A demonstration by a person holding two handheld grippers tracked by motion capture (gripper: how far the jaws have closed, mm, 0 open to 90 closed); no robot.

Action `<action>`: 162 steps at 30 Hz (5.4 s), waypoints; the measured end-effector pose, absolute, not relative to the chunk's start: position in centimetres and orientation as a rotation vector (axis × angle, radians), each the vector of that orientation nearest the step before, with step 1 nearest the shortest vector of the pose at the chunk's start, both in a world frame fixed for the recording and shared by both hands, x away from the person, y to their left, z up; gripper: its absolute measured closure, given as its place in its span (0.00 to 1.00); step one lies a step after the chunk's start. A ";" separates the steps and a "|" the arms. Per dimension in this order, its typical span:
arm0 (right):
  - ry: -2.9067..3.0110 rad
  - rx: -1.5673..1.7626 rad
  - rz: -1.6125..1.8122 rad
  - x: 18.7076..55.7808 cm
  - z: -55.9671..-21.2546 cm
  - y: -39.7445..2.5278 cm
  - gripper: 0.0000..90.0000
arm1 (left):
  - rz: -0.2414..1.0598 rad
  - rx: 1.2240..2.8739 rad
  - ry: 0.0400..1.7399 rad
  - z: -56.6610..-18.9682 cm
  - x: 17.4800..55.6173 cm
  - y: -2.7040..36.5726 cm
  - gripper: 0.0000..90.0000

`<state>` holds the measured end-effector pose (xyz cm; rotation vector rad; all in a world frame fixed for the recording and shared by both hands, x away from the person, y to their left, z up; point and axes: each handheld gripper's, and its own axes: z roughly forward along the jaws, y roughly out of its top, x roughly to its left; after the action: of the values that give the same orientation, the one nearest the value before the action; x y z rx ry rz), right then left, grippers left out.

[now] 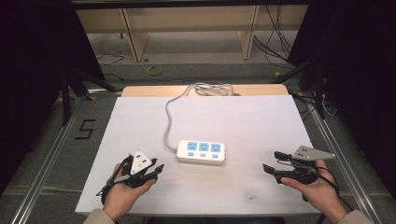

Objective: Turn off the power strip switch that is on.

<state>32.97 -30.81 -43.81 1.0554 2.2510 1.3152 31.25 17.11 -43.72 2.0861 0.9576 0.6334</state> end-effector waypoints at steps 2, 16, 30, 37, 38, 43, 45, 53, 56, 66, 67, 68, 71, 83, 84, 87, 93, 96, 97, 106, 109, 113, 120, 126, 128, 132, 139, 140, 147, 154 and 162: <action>2.250 1.058 1.311 32.9 -43.8 -30.9 0.34 | 0.628 2.085 0.965 -43.5 31.3 16.9 0.91; 2.257 1.052 1.311 32.9 -43.9 -30.8 0.34 | 0.581 2.117 0.978 -43.5 32.7 15.4 1.00; 2.266 1.046 1.312 33.0 -44.0 -30.7 0.35 | 0.541 2.125 0.992 -43.4 33.9 14.7 1.00; 2.269 1.050 1.309 33.0 -44.0 -30.6 0.35 | 0.546 2.141 0.986 -43.2 34.4 14.2 1.00; 2.270 1.048 1.306 33.0 -44.0 -30.6 0.35 | 0.546 2.137 0.988 -43.2 34.5 14.1 1.00; 2.273 1.044 1.305 33.0 -44.0 -30.6 0.35 | 0.541 2.143 0.981 -43.0 34.9 13.8 1.00; 2.274 1.040 1.305 33.0 -44.0 -30.6 0.35 | 0.541 2.145 0.981 -43.0 35.0 13.6 1.00; 2.270 1.050 1.305 33.0 -44.0 -30.6 0.35 | 0.535 2.150 0.964 -42.7 35.5 12.5 1.00; 2.270 1.050 1.305 33.0 -44.0 -30.6 0.35 | 0.528 2.159 0.953 -42.5 35.8 12.1 1.00; 2.272 1.042 1.306 33.1 -44.0 -30.6 0.35 | 0.511 2.183 0.927 -42.3 36.7 10.4 1.00; 2.273 1.046 1.305 33.1 -44.0 -30.6 0.35 | 0.510 2.180 0.929 -42.4 36.7 10.2 1.00; 2.273 1.045 1.305 33.1 -44.0 -30.6 0.35 | 0.509 2.183 0.925 -42.4 36.8 10.1 1.00; 2.273 1.044 1.305 33.1 -44.0 -30.6 0.35 | 0.503 2.189 0.924 -42.3 37.0 9.8 1.00; 2.274 1.043 1.305 33.1 -44.0 -30.5 0.35 | 0.486 2.196 0.912 -42.2 37.7 8.6 1.00; 2.274 1.043 1.305 33.1 -44.0 -30.5 0.35 | 0.484 2.197 0.914 -42.2 37.7 8.5 1.00; 2.274 1.043 1.305 33.1 -44.0 -30.6 0.35 | 0.477 2.203 0.909 -42.2 37.9 8.2 1.00; 2.273 1.044 1.304 33.1 -44.0 -30.5 0.35 | 0.467 2.221 0.892 -42.3 38.3 7.4 1.00; 2.274 1.043 1.305 33.1 -44.0 -30.5 0.35 | 0.462 2.222 0.891 -42.5 38.5 6.9 1.00; 2.274 1.042 1.305 33.1 -44.0 -30.6 0.35 | 0.461 2.228 0.886 -42.5 38.5 6.8 1.00; 2.274 1.043 1.307 33.1 -44.0 -30.5 0.35 | 0.438 2.251 0.878 -42.9 39.1 5.6 1.00; 2.273 1.045 1.309 33.1 -44.0 -30.5 0.35 | 0.431 2.256 0.872 -43.0 39.2 5.2 1.00; 2.274 1.044 1.308 33.1 -44.0 -30.5 0.34 | 0.424 2.263 0.873 -43.1 39.4 4.8 1.00; 2.275 1.044 1.308 33.1 -44.0 -30.5 0.34 | 0.408 2.280 0.868 -43.5 39.7 4.1 1.00; 2.277 1.040 1.306 33.1 -44.0 -30.5 0.34 | 0.388 2.307 0.870 -43.9 40.1 3.7 1.00; 2.277 1.040 1.306 33.1 -44.0 -30.5 0.34 | 0.383 2.317 0.869 -44.1 40.3 3.5 1.00; 2.277 1.042 1.306 33.1 -44.0 -30.5 0.34 | 0.373 2.342 0.864 -44.3 40.5 3.3 1.00; 2.281 1.039 1.304 33.1 -44.1 -30.5 0.34 | 0.384 2.370 0.854 -44.6 40.7 2.7 1.00; 2.282 1.039 1.303 33.1 -44.1 -30.5 0.34 | 0.384 2.369 0.861 -44.6 40.7 2.6 1.00; 2.284 1.040 1.306 33.0 -44.1 -30.5 0.34 | 0.382 2.392 0.857 -44.8 40.9 2.4 1.00; 2.286 1.038 1.307 33.0 -44.1 -30.5 0.34 | 0.373 2.405 0.847 -44.8 41.0 2.0 1.00; 2.289 1.038 1.308 33.0 -44.1 -30.5 0.34 | 0.380 2.426 0.839 -44.7 41.0 1.7 1.00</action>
<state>33.00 -30.49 -44.10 1.0384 2.2889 1.3079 41.01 1.70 -44.74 2.4259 0.8390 0.3796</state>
